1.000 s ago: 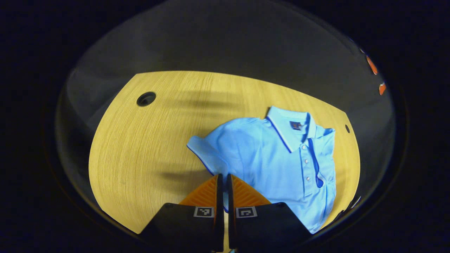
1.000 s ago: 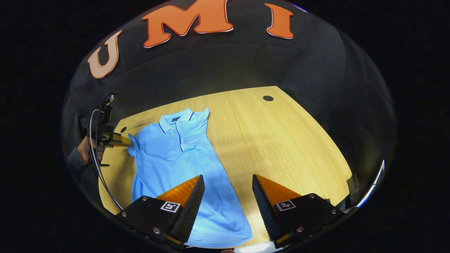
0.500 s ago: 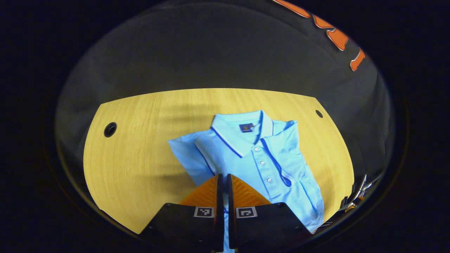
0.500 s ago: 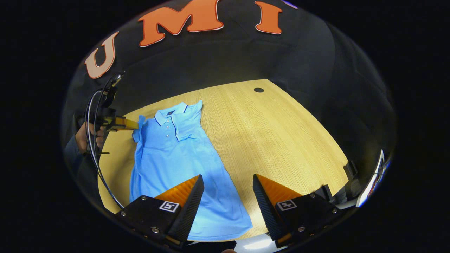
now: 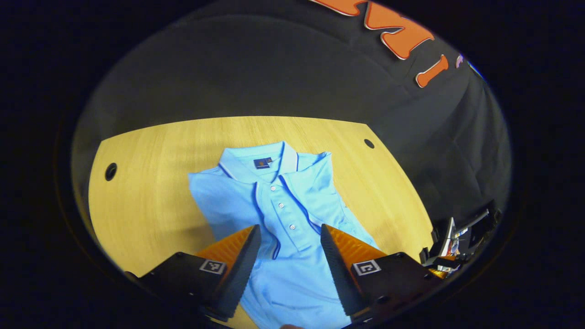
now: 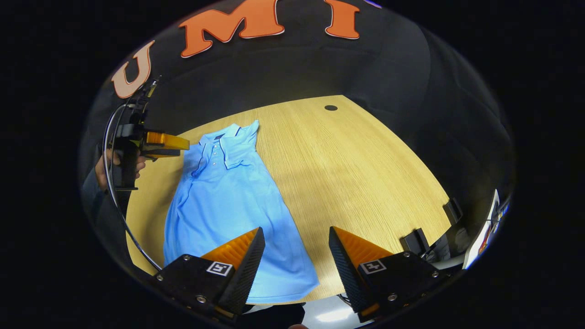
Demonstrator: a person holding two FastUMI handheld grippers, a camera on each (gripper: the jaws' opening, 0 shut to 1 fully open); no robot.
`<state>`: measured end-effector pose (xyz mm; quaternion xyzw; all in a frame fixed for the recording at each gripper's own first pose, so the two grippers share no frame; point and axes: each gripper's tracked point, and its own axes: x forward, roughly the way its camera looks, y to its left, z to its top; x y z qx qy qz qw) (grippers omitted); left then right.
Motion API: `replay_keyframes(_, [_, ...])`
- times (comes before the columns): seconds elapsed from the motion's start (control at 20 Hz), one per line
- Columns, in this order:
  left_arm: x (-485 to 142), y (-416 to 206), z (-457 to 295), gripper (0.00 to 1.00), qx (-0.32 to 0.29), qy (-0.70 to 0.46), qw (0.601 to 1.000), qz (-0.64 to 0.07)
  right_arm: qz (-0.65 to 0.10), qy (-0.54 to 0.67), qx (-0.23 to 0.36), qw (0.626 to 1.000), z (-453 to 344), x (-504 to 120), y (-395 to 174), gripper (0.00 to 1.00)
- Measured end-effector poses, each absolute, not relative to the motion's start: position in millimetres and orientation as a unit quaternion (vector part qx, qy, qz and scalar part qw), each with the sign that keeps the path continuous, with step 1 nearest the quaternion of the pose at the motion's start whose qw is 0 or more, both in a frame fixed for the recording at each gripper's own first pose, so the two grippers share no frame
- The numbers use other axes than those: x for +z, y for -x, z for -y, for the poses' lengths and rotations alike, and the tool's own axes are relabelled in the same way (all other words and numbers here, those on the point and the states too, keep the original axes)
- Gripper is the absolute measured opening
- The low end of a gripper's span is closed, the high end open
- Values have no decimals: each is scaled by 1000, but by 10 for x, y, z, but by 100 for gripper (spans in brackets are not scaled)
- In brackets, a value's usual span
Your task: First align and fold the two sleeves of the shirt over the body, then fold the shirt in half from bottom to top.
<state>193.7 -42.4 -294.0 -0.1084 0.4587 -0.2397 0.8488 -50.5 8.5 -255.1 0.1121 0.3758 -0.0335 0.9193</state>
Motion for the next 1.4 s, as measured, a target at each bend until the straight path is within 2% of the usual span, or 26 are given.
replay_keyframes(0.1, [-2907,-1686,258,100,-218,95,853,-464,-385,-104,-21,917,-53,-2611,536,87])
replay_keyframes(0.3, [-2904,-1054,26,100,-185,91,854,-478,-411,-83,18,908,-47,-2775,608,94])
replay_keyframes(0.5, [-3112,-377,-134,100,-176,67,844,-502,-430,-56,68,898,-144,-2960,686,98])
replay_keyframes(0.9, [-3621,798,-329,99,-127,69,816,-559,-478,-36,114,870,-276,-3526,975,97])
replay_keyframes(1.25, [-3853,1298,-474,100,-89,40,790,-606,-499,-8,131,856,-347,-3787,1133,95])
replay_keyframes(1.35, [-3898,1378,-480,100,-82,32,782,-617,-502,7,134,854,-340,-3800,1154,90])
replay_keyframes(1.4, [-3934,1354,-499,100,-83,14,788,-610,-500,15,133,856,-341,-3795,1159,78])
